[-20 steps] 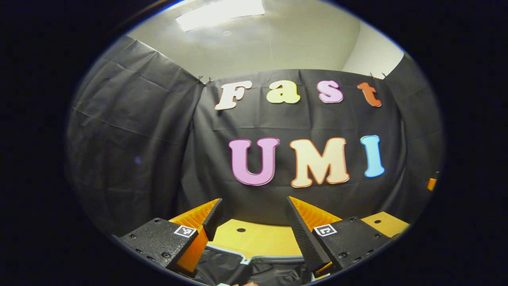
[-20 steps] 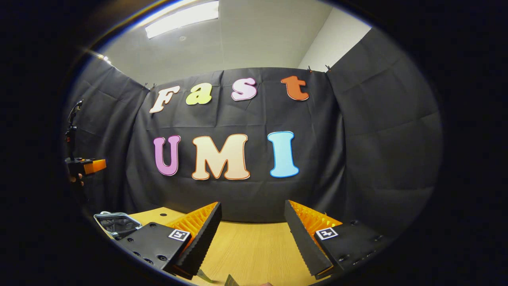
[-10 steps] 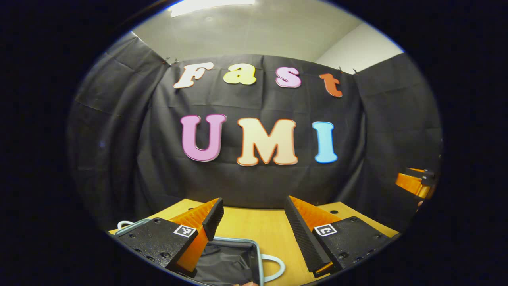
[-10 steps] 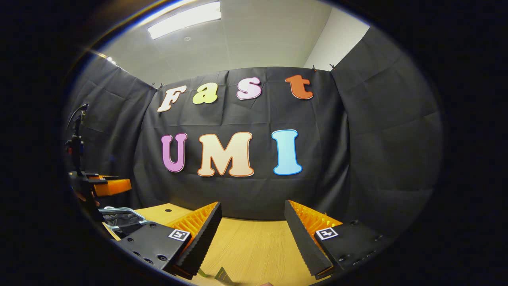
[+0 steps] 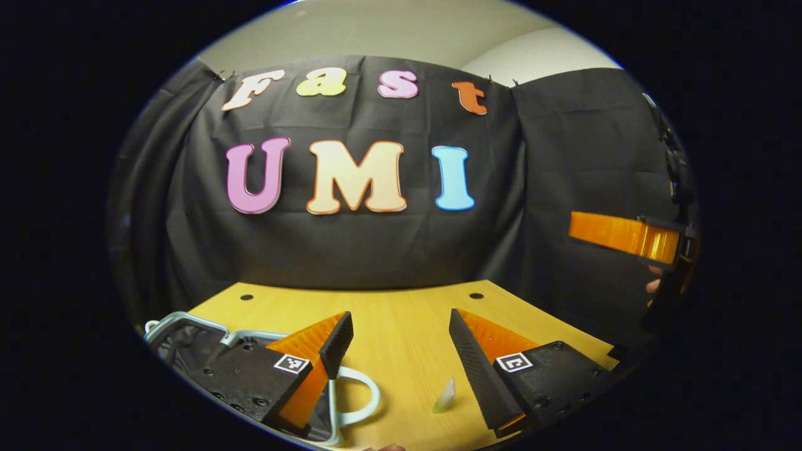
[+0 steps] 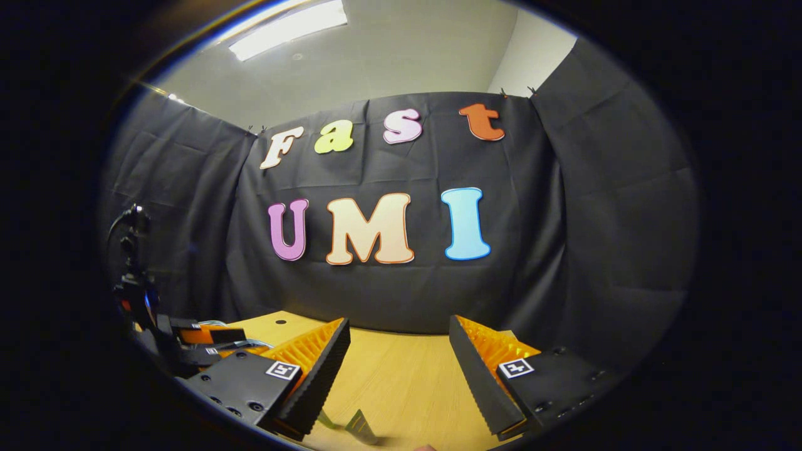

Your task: First open the suitcase, pack the skin care products into it, and then close the suitcase.

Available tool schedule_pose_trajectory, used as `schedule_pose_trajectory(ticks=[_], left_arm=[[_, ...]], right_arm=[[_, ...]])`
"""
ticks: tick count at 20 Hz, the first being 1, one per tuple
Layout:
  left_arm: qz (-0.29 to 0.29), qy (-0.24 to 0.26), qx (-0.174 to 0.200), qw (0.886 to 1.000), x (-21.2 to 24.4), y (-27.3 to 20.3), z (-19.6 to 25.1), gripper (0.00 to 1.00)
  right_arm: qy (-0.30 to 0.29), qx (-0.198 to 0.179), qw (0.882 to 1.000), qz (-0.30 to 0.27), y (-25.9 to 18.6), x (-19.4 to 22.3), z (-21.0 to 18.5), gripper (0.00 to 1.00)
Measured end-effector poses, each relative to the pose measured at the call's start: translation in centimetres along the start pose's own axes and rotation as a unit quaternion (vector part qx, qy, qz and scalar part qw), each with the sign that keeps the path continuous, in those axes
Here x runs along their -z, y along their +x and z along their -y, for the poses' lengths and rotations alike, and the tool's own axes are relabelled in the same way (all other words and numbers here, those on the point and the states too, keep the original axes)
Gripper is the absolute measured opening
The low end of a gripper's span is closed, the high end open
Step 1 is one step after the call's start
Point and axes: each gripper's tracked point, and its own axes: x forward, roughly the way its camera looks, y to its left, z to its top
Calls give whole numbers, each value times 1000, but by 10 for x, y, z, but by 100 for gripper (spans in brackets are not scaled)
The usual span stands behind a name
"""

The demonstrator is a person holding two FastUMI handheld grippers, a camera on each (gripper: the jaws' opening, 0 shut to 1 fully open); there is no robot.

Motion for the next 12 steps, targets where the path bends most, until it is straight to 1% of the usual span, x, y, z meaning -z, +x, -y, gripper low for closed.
schedule_pose_trajectory(ticks=[2, 4, 6, 9, 11, 12], left_arm=[[-32, 0, 8, 999, 28, 3, 11, 93], [-67, -6, 21, 998, 63, 6, 25, 93], [-102, -14, 29, 994, 96, 2, 34, 93], [-134, -33, 43, 990, 128, 0, 46, 92], [-146, -46, 44, 987, 142, 2, 47, 92], [-153, -54, 46, 986, 148, 5, 48, 92]], right_arm=[[-7, 4, 1000, 0, -1, 0, 6, 99], [-10, 0, 1000, -5, -3, 5, 6, 99], [-13, -3, 1000, -21, -3, 16, 7, 99], [-22, -5, 999, -37, -8, 25, 6, 99], [-35, -8, 998, -42, -13, 29, 4, 99], [-41, -10, 998, -46, -14, 34, 2, 100]])
